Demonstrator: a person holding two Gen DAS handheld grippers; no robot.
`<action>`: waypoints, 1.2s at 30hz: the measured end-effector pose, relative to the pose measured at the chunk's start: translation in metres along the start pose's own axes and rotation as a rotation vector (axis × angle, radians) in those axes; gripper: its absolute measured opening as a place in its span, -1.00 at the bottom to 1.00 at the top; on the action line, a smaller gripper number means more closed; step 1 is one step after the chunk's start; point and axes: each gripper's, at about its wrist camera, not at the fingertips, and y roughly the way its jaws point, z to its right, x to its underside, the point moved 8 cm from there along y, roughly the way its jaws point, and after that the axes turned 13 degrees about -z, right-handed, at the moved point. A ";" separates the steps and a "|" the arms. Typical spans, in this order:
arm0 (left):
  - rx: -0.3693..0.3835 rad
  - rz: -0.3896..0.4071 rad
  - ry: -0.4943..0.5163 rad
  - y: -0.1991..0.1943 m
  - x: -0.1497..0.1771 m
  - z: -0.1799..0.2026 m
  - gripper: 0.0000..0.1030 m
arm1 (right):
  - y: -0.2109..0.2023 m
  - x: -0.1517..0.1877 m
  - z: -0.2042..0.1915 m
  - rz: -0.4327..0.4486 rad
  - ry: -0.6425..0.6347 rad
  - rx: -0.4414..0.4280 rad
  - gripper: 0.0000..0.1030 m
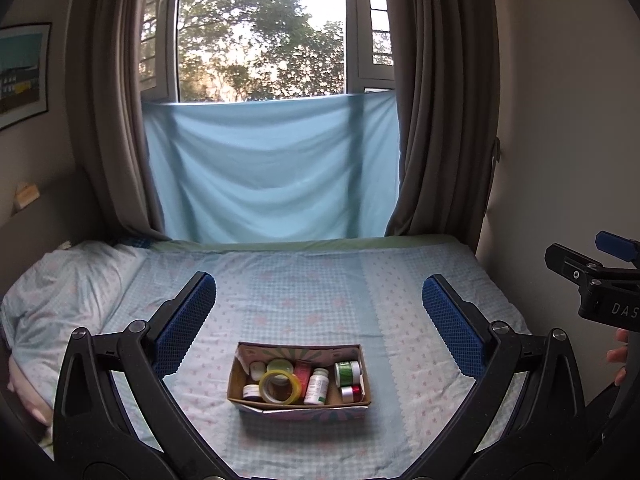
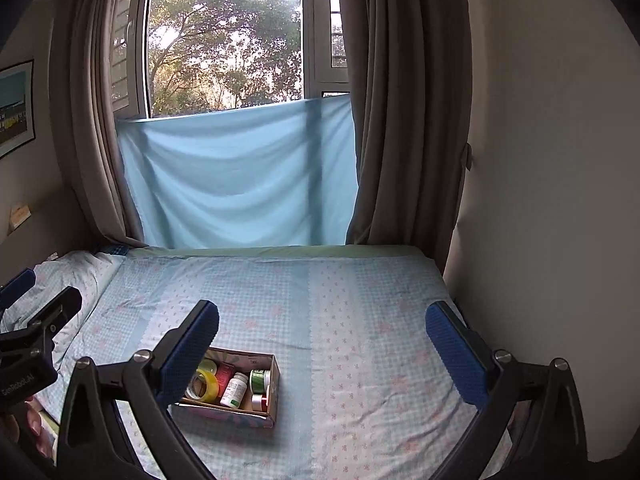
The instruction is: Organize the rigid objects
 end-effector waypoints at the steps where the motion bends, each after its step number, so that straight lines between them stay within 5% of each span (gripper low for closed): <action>1: 0.000 0.000 0.000 0.000 -0.001 0.000 1.00 | 0.000 0.000 0.000 0.000 0.000 -0.001 1.00; 36: -0.035 0.047 0.006 -0.007 -0.006 -0.003 1.00 | -0.002 -0.003 0.004 0.024 0.004 0.000 1.00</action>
